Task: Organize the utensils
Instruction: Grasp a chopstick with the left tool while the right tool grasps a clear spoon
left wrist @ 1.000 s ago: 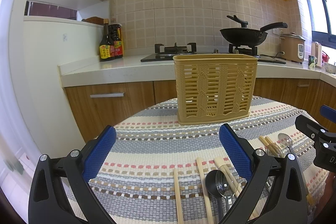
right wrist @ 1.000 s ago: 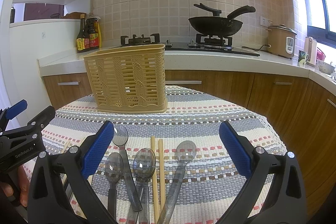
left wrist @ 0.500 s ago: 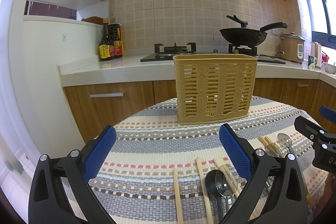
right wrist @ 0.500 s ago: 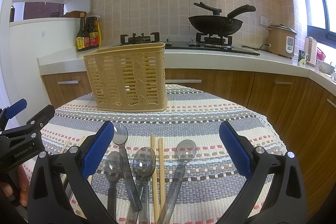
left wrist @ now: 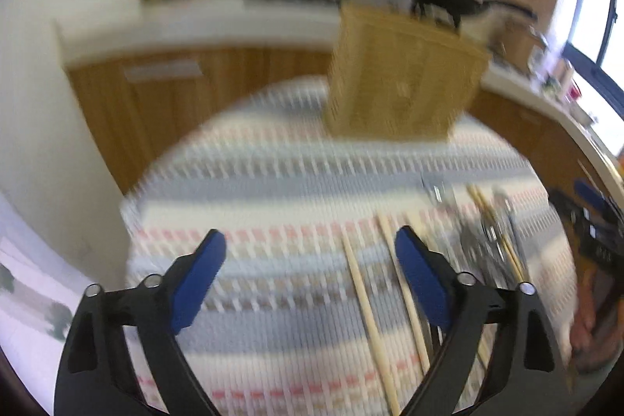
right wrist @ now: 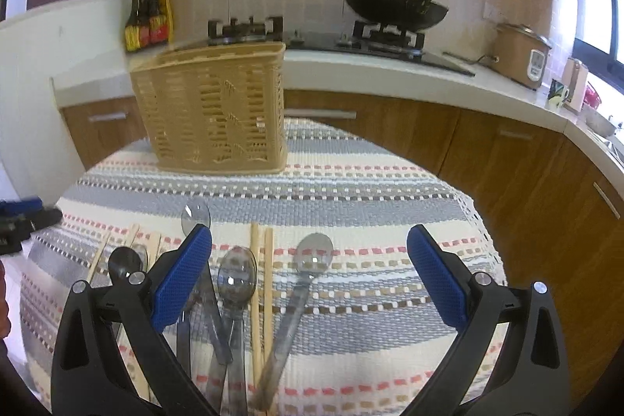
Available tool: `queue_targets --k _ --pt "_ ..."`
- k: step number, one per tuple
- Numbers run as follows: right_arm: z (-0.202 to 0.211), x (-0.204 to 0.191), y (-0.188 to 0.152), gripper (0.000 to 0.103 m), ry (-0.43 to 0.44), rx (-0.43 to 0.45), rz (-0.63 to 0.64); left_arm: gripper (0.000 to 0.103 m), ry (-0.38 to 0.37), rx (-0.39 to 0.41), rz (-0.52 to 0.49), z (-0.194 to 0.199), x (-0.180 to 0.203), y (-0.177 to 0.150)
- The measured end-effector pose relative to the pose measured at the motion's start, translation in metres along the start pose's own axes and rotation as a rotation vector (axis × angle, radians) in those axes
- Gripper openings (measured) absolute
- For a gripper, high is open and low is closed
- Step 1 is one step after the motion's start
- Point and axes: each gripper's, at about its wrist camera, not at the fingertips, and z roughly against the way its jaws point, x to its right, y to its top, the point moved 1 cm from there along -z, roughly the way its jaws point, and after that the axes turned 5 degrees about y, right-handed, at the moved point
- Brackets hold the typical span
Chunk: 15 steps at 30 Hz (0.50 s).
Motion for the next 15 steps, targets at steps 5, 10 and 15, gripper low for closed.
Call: queue_targets --k 5,10,15 --pt "-0.012 0.016 0.013 0.079 0.036 -0.221 -0.007 0.058 -0.133 -0.204 0.04 -0.023 -0.004 0.003" --pt "-0.032 0.042 0.016 0.064 0.054 -0.396 -0.073 0.048 -0.09 -0.244 0.004 -0.032 0.003 -0.01" --pt "-0.056 0.051 0.008 0.048 0.1 -0.555 -0.097 0.04 -0.042 -0.246 -0.04 -0.039 0.017 -0.005"
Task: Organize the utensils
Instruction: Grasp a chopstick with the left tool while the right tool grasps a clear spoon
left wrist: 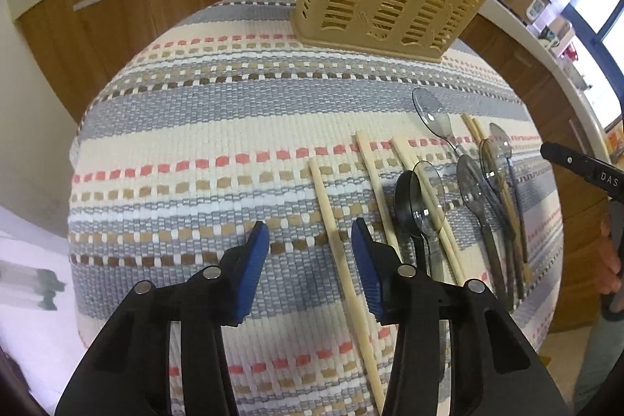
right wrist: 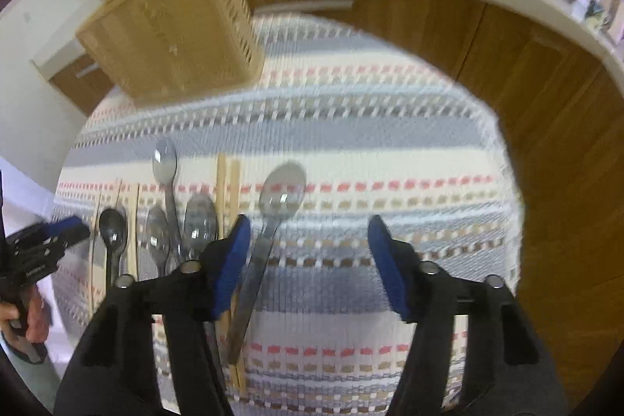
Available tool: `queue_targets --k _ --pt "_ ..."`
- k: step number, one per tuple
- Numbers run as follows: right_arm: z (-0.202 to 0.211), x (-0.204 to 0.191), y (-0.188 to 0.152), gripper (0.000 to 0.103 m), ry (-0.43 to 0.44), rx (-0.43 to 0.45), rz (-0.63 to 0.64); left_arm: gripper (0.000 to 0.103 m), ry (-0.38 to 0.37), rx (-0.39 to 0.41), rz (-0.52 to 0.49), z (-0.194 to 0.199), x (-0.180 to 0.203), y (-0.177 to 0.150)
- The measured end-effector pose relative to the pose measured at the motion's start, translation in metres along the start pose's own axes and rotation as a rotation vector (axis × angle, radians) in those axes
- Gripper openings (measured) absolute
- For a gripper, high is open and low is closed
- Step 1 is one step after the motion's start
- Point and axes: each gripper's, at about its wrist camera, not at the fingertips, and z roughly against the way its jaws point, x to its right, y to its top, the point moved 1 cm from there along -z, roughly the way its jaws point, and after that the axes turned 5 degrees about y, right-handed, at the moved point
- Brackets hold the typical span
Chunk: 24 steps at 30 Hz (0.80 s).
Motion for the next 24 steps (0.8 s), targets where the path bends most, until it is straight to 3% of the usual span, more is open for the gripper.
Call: queue_targets --k 2,7,10,13,19,22,24 --pt "-0.013 0.0 0.0 0.038 0.026 -0.065 -0.013 0.038 0.025 0.003 -0.025 -0.008 0.001 -0.009" --pt "-0.03 -0.005 0.004 0.037 0.113 -0.164 -0.065 0.037 0.019 -0.018 -0.058 -0.01 0.01 -0.013" --pt "-0.04 -0.014 0.007 0.036 0.07 -0.2 -0.049 0.035 0.007 -0.032 -0.049 -0.012 0.009 -0.011" --pt "-0.043 -0.025 0.008 0.029 -0.009 -0.209 -0.008 0.034 0.016 -0.051 -0.06 -0.014 0.01 -0.01" --pt "-0.053 -0.052 0.005 0.013 -0.122 -0.226 0.099 0.034 0.148 -0.062 -0.149 -0.021 0.033 -0.013" --pt "-0.054 -0.06 0.003 0.011 -0.125 -0.235 0.121 0.025 0.202 -0.049 -0.201 -0.023 0.047 -0.016" --pt "-0.055 -0.062 0.002 0.01 -0.12 -0.228 0.126 0.007 0.205 -0.05 -0.218 -0.023 0.052 -0.018"
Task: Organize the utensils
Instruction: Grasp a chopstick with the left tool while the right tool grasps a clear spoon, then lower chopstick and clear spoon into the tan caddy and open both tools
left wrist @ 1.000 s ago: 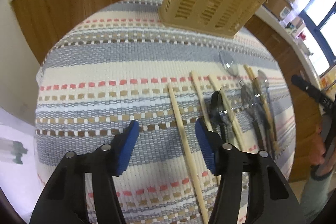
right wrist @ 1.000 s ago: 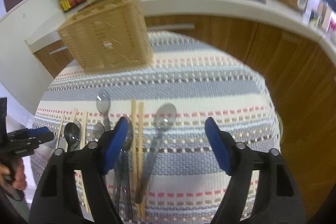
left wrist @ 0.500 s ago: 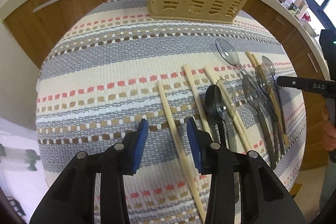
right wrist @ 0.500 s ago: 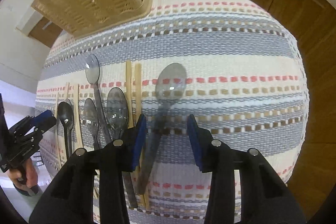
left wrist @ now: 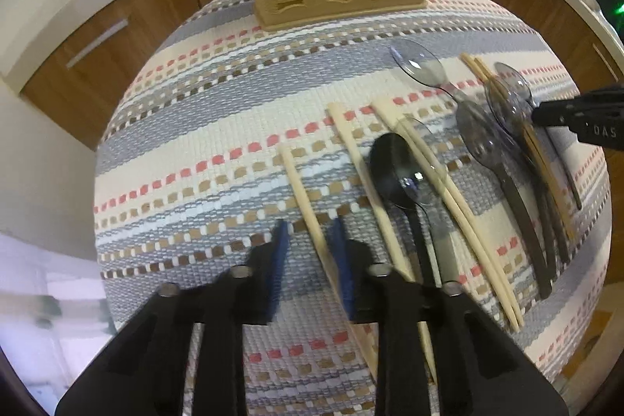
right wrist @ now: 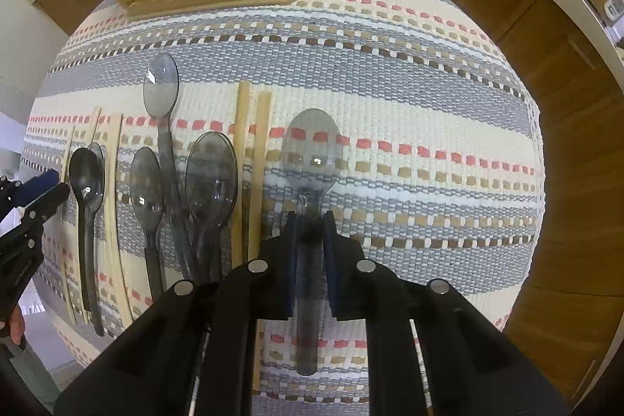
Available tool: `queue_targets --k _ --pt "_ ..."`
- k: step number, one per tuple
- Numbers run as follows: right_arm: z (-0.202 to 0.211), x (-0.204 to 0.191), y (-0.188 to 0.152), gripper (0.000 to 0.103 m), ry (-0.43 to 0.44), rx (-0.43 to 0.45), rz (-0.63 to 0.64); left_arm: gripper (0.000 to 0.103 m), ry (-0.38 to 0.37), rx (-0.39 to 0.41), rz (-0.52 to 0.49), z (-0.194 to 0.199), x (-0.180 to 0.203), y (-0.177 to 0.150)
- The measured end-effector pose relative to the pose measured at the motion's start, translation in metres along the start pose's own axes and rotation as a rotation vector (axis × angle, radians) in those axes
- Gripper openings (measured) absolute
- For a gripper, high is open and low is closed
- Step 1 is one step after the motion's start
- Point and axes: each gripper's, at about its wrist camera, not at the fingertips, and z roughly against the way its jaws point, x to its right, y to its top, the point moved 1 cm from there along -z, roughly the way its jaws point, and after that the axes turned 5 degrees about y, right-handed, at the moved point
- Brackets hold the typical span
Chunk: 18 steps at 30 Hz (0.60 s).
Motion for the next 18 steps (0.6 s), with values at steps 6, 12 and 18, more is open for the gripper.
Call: queue_targets --k 6,12,18 --pt "0.026 0.003 -0.01 0.01 0.073 0.088 0.011 0.003 -0.049 0.066 0.061 0.007 -0.003 -0.002" --pt "0.091 0.007 -0.026 0.01 0.126 0.27 0.047 0.003 -0.153 0.262 0.191 0.055 -0.038 0.014" --pt "0.154 -0.009 -0.006 0.01 0.176 0.537 0.098 0.003 -0.238 0.534 0.258 0.121 -0.052 0.05"
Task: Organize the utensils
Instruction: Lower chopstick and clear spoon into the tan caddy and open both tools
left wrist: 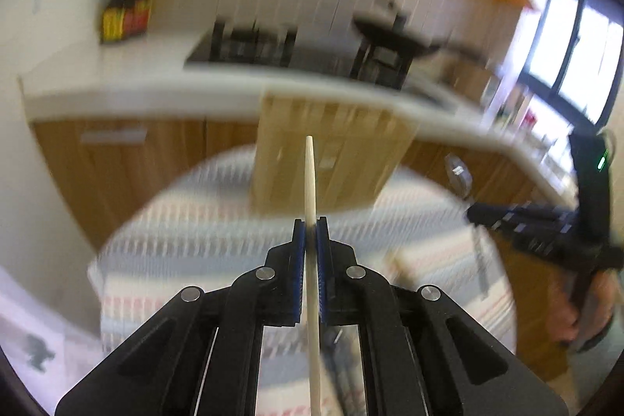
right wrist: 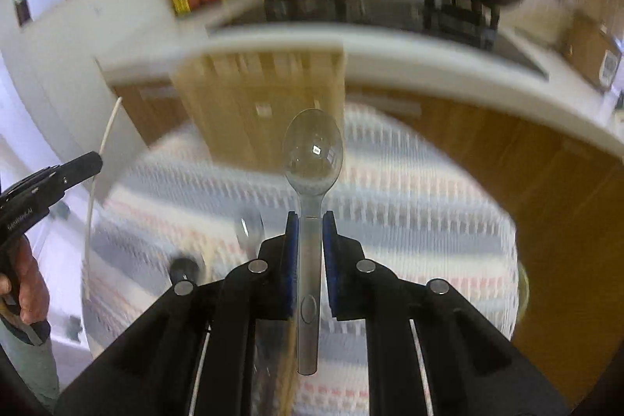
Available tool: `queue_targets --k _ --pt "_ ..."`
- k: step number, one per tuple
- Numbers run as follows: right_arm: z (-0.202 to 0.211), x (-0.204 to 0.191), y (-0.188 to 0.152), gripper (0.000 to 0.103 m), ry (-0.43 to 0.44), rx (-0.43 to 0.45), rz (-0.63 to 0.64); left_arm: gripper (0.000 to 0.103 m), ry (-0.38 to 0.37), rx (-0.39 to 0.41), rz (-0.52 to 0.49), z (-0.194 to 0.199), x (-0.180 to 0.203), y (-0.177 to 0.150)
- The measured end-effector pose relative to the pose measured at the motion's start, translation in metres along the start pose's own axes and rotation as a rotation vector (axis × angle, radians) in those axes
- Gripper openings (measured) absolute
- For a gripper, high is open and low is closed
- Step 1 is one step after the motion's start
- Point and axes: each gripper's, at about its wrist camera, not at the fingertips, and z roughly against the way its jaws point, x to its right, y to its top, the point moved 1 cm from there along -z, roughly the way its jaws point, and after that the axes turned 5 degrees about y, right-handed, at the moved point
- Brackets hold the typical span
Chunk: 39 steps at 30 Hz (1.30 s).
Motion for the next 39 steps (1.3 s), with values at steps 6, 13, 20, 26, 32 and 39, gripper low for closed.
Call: queue_targets --k 6,13,20,26,32,39 --pt "0.002 0.001 0.057 0.01 0.043 0.201 0.007 0.003 -0.045 0.181 0.012 0.001 0.012 0.061" --pt "-0.008 0.02 0.106 0.01 0.058 0.399 -0.029 0.003 -0.077 0.368 0.051 -0.02 0.004 0.11" --pt "-0.045 0.031 0.133 0.01 0.056 0.464 -0.06 0.003 -0.037 0.438 0.091 -0.057 -0.009 0.135" --pt "-0.082 0.037 0.133 0.01 0.04 0.462 -0.05 0.003 0.009 0.438 0.134 -0.091 -0.023 0.141" --pt "-0.104 0.038 0.124 0.011 0.035 0.456 -0.034 0.004 0.075 0.447 0.13 -0.112 -0.03 0.133" --pt "-0.109 0.036 0.113 0.011 0.036 0.433 -0.018 0.004 0.089 0.423 0.08 -0.118 -0.026 0.115"
